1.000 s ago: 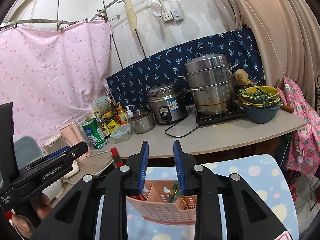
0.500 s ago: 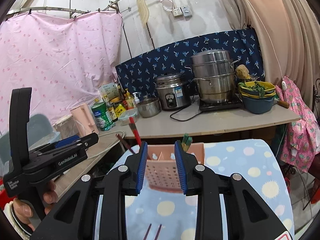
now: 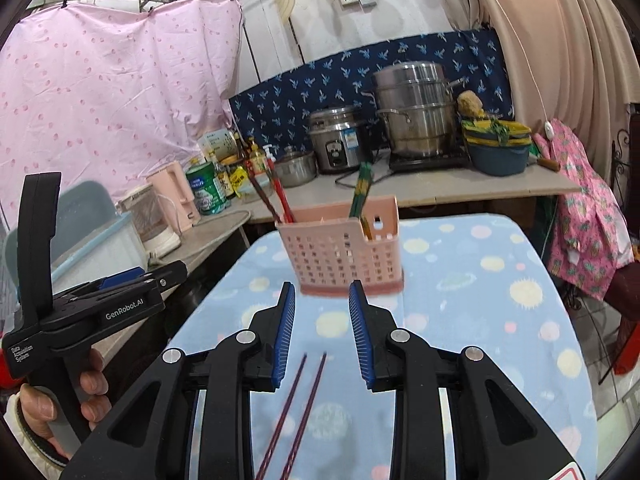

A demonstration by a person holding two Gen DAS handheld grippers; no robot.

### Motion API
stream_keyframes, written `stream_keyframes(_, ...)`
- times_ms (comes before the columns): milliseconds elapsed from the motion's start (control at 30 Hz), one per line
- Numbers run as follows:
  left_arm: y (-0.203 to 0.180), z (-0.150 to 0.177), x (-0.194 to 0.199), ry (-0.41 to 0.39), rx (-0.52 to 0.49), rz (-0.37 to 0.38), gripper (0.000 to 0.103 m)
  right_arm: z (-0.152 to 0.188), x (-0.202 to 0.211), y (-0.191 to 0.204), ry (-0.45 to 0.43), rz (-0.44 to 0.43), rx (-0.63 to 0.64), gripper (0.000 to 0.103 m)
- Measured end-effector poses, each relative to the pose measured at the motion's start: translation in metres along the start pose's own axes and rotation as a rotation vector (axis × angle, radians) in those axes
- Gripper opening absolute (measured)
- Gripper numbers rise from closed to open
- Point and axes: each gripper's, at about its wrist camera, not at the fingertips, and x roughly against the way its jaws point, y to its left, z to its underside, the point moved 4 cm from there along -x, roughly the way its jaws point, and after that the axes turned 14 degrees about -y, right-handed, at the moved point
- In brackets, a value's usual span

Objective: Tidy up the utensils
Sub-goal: 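Move both open grippers toward the two dark red chopsticks on the cloth, then grasp a dark red chopstick with the right gripper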

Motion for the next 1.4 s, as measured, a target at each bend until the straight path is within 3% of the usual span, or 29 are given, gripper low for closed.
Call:
stream_keyframes(433,0.017,0.088,0.013,0.148,0.036,-0.022,0.063,0.099,0.024,0.003,0.156,0.044,-0.019,0.028)
stream_keyframes(733,0.022,0.135,0.020,0.228,0.016,-0.030,0.063,0.145,0.030,0.016,0.236,0.033,-0.010,0.028)
stream_keyframes(967,0.028,0.156,0.023,0.263,0.008,-0.049,0.067,0.172,0.027,0.033,0.285,0.013,0.006,0.028)
stream_keyframes(1133,0.033,0.162,0.025,0.270,0.016,-0.052,0.076,0.185,0.023,0.040,0.314,0.002,0.008,0.028)
stream_keyframes(1400,0.034,0.166,0.026,0.276,0.018,-0.045,0.078,0.197,0.018,0.045,0.331,0.010,0.027,0.028)
